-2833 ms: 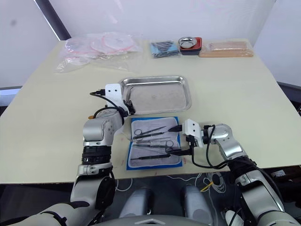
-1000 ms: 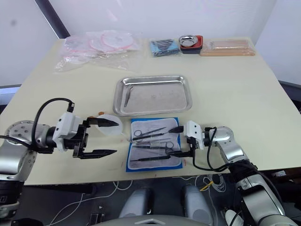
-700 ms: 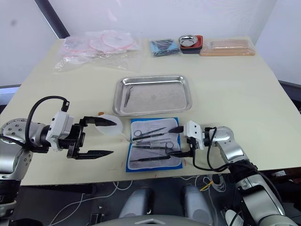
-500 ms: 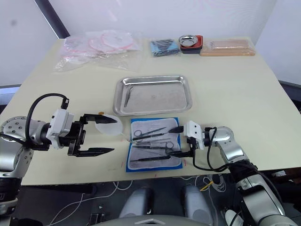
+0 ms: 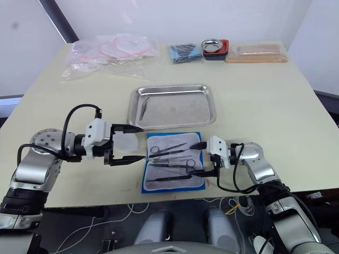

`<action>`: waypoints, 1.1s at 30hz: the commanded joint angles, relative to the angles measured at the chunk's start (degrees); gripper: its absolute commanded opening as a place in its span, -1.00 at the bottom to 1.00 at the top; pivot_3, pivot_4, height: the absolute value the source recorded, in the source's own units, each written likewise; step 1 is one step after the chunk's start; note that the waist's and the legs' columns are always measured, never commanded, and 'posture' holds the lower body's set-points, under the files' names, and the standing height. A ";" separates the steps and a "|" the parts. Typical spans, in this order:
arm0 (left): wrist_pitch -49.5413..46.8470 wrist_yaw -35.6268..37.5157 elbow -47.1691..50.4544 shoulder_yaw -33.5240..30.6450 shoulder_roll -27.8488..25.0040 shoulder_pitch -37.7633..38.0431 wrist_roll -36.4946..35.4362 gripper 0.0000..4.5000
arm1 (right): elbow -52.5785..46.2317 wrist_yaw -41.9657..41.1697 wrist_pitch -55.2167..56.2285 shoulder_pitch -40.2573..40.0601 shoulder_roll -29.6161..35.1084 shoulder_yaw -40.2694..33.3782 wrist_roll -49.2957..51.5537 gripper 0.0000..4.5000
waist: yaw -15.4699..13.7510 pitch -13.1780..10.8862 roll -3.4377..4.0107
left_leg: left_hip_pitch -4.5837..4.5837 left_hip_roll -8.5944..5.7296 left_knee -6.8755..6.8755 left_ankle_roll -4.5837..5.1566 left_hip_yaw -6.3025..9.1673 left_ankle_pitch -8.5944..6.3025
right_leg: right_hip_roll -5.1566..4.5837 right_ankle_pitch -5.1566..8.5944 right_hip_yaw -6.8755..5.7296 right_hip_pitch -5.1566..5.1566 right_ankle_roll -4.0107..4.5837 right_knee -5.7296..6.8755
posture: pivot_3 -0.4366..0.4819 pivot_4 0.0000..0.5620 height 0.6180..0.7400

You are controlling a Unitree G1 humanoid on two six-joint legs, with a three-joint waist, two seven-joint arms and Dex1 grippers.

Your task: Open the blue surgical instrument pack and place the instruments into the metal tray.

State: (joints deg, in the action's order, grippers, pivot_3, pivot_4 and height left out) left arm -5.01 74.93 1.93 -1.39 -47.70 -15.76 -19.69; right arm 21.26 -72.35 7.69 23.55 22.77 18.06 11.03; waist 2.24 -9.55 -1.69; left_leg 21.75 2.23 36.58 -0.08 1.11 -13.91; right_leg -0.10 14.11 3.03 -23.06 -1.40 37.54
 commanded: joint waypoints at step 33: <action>12.15 -0.84 -26.44 12.15 13.26 -15.21 12.43 -0.08 | 3.92 3.26 -3.66 -2.76 -0.41 3.04 -4.78 1.00 | 0.10 0.10 -0.05 | -0.05 -0.04 0.27 0.01 0.03 0.01 | 0.14 -0.04 0.01 0.02 -0.03 0.38 | -0.05 -0.47 1.00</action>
State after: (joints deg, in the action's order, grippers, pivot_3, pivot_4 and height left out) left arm 7.01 73.75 -24.30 10.93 -34.62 -30.76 -7.03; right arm 21.29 -70.66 6.68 23.62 22.02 18.21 10.89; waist 2.34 -9.45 -1.74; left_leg 21.70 2.19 36.85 -0.07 1.15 -13.90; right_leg 0.03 14.06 3.04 -23.03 -1.45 37.92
